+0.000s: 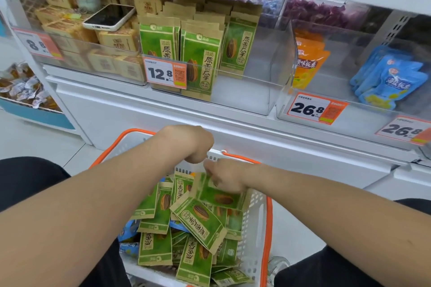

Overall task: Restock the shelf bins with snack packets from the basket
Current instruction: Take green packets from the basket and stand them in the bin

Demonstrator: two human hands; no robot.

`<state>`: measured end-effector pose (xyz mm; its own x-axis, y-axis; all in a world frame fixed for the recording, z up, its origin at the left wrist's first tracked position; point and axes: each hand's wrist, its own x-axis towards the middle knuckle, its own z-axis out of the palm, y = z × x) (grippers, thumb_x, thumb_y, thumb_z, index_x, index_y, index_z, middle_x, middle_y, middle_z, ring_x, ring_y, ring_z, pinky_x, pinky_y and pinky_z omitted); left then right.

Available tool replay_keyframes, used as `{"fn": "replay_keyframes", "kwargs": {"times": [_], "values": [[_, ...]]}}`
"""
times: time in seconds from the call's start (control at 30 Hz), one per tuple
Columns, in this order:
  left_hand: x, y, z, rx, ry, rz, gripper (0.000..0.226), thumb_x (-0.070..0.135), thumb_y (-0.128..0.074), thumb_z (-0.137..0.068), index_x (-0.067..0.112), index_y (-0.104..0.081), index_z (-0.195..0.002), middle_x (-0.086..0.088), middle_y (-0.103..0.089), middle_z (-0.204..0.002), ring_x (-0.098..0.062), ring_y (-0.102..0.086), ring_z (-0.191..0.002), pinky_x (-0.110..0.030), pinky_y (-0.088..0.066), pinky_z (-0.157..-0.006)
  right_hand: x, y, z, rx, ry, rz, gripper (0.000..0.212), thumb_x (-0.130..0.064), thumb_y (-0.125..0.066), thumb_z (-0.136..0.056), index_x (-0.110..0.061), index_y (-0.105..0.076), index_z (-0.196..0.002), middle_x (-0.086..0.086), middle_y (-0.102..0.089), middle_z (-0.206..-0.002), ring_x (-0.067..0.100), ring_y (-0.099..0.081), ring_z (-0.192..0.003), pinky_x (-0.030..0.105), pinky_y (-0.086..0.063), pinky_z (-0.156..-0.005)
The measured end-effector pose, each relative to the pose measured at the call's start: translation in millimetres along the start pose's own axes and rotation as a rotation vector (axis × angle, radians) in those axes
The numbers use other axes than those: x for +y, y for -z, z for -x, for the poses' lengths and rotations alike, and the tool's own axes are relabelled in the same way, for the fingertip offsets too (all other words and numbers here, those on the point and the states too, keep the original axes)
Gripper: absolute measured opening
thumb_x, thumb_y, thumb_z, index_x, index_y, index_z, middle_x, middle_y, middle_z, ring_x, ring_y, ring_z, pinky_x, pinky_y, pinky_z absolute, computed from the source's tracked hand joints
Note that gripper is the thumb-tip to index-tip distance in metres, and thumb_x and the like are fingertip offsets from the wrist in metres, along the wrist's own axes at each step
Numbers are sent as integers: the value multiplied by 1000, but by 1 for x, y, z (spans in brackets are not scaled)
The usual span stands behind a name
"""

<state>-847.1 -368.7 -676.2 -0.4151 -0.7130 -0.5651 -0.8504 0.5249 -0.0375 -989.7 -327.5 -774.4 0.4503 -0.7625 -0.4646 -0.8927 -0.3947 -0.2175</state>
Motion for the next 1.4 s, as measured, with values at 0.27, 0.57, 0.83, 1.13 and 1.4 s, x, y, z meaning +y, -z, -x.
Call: {"fn": "replay_keyframes", "kwargs": {"times": [0.27, 0.57, 0.83, 1.13, 1.4], "values": [[-6, 31, -2, 403, 252, 679, 54, 30, -49, -103, -2, -41, -146, -27, -58, -136, -41, -59, -119, -37, -45, -82, -10, 65, 24, 823, 33, -414, 32, -11, -45, -90, -26, -40, -118, 5, -64, -70, 38, -56, -71, 51, -48, -63], [-1, 57, 16, 1020, 65, 1340, 69, 70, -53, -91, 6, -73, -77, -16, -71, -69, -35, -71, -70, -52, -62, -66, -15, 128, 47, 1447, -50, -612, 21, -15, -48, -103, -30, -41, -116, -9, -60, -70, 24, -55, -61, 43, -39, -59], [0, 81, 15, 1294, -61, 1324, 61, 56, -57, -99, 5, -56, -66, 6, -45, -51, -19, -39, -55, -37, -32, -58, -12, 170, 53, 1069, -168, -668, 40, -55, -39, -106, -23, -61, -100, -4, -68, -92, 25, -61, -96, 35, -39, -77], [-16, 105, -1, 1465, 80, 564, 18, 23, -47, -101, 16, -62, -109, -8, -56, -115, -31, -52, -104, -45, -43, -86, 24, 218, 36, 1152, -400, -1082, 65, -72, -66, -79, -12, -68, -105, 1, -72, -102, 22, -69, -95, 41, -59, -86], [-29, 101, -16, 1220, 172, 238, 85, 49, -69, -84, 21, -31, -155, -7, -25, -165, -36, -20, -152, -64, -25, -114, 48, 233, 11, 1217, -561, -882, 52, -26, -56, -105, -7, -32, -147, 19, -60, -135, 42, -57, -125, 40, -46, -97]]}}
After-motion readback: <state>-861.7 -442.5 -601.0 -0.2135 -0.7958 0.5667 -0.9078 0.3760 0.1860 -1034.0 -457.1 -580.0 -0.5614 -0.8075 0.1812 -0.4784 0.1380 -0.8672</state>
